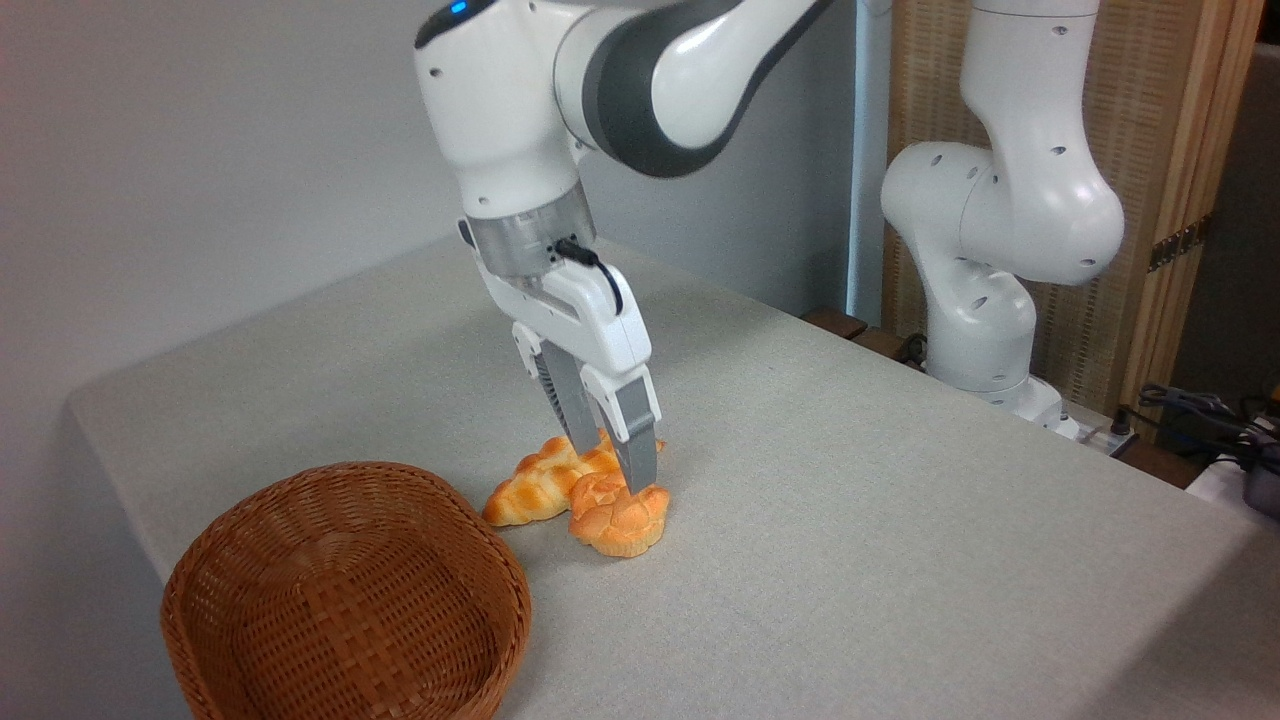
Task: Put bread into the basket
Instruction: 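Close the gripper around the round orange bun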
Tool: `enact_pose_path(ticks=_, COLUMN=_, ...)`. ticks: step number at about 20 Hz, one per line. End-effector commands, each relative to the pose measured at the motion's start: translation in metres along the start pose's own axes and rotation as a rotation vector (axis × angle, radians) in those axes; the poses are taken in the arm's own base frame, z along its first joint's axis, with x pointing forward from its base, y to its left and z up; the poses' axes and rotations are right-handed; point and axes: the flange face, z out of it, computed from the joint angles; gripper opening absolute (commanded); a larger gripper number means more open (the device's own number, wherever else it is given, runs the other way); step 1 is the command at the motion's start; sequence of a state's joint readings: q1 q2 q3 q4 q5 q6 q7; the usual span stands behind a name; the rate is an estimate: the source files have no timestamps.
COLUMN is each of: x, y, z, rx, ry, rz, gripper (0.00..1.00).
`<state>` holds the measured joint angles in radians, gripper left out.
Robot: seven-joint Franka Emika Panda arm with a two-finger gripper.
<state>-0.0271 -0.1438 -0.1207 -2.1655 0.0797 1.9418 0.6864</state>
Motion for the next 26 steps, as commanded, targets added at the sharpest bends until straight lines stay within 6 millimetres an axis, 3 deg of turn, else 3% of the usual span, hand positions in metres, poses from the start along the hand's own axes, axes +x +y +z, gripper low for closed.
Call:
enact_pose_path(ticks=1, x=-0.002, y=-0.001, z=0.018, rx=0.023, ry=0.013, rz=0.013, gripper=1.00)
enact_pose_path(ticks=5, x=0.000, y=-0.002, z=0.025, rx=0.023, ry=0.015, rz=0.015, gripper=1.00)
enact_pose_path(ticks=9, x=0.001, y=-0.004, z=0.033, rx=0.029, ry=-0.003, rz=0.023, gripper=0.75)
enact_pose_path(ticks=12, x=0.006, y=-0.008, z=0.042, rx=0.030, ry=0.002, rz=0.029, gripper=0.65)
enact_pose_path(ticks=16, x=0.008, y=-0.009, z=0.042, rx=0.035, ry=0.012, rz=0.027, gripper=0.37)
enact_pose_path(ticks=26, x=0.008, y=-0.009, z=0.043, rx=0.033, ry=0.010, rz=0.028, gripper=0.33)
